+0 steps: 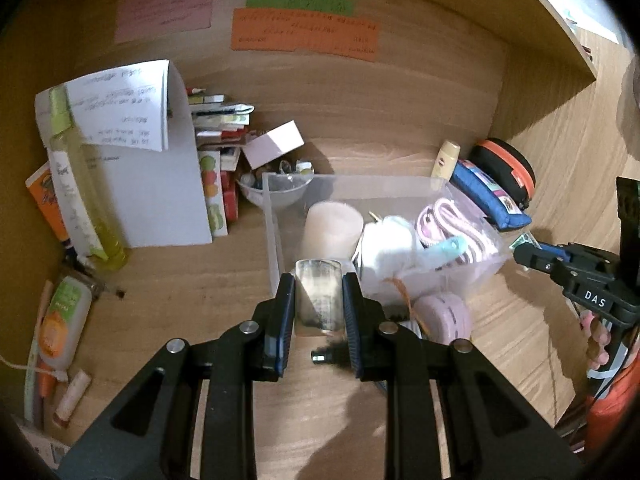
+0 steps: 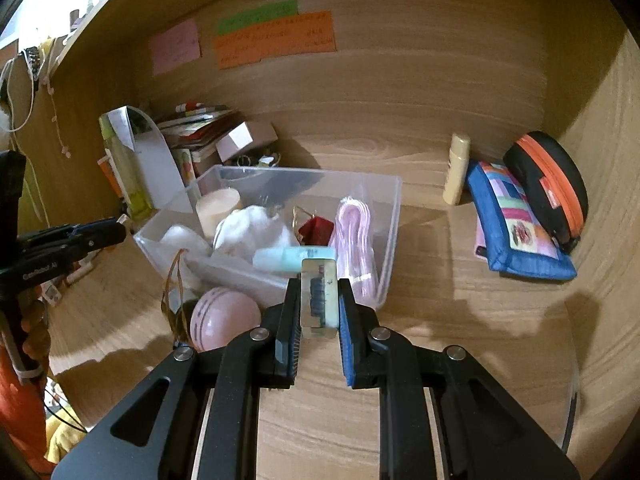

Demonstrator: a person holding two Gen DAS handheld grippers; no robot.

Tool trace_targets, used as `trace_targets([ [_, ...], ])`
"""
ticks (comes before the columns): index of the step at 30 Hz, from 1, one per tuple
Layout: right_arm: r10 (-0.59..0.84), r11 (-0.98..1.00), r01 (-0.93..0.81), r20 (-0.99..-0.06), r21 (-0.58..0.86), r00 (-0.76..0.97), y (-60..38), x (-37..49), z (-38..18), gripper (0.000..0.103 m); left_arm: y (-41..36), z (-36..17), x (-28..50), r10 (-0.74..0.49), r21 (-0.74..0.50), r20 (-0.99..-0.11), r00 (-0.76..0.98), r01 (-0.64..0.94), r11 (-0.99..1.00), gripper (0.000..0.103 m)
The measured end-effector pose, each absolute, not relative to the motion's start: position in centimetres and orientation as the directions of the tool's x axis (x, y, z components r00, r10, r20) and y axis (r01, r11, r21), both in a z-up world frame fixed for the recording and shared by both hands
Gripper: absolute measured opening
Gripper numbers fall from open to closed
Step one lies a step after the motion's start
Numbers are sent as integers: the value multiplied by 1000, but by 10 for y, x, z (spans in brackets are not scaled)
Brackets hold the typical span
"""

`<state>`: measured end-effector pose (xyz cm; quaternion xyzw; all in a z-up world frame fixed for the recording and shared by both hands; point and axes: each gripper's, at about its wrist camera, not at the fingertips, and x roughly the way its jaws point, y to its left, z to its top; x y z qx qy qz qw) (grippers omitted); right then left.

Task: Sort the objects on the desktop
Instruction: 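Carry the block and clear vial over the clear box and open both grippers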

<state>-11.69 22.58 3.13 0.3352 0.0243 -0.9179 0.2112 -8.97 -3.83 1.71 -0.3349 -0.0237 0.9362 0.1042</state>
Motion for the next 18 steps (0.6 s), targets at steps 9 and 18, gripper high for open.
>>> trace_targets([
  [9, -398, -896, 432, -621, 104, -675, 210, -144, 32, 15, -32, 17, -123, 218, -120, -623, -752, -183, -976, 23],
  [18, -387, -888, 454, -657, 77, -647, 185, -181, 20, 15, -32, 3, -150, 186, -123, -641, -745, -139, -983, 23],
])
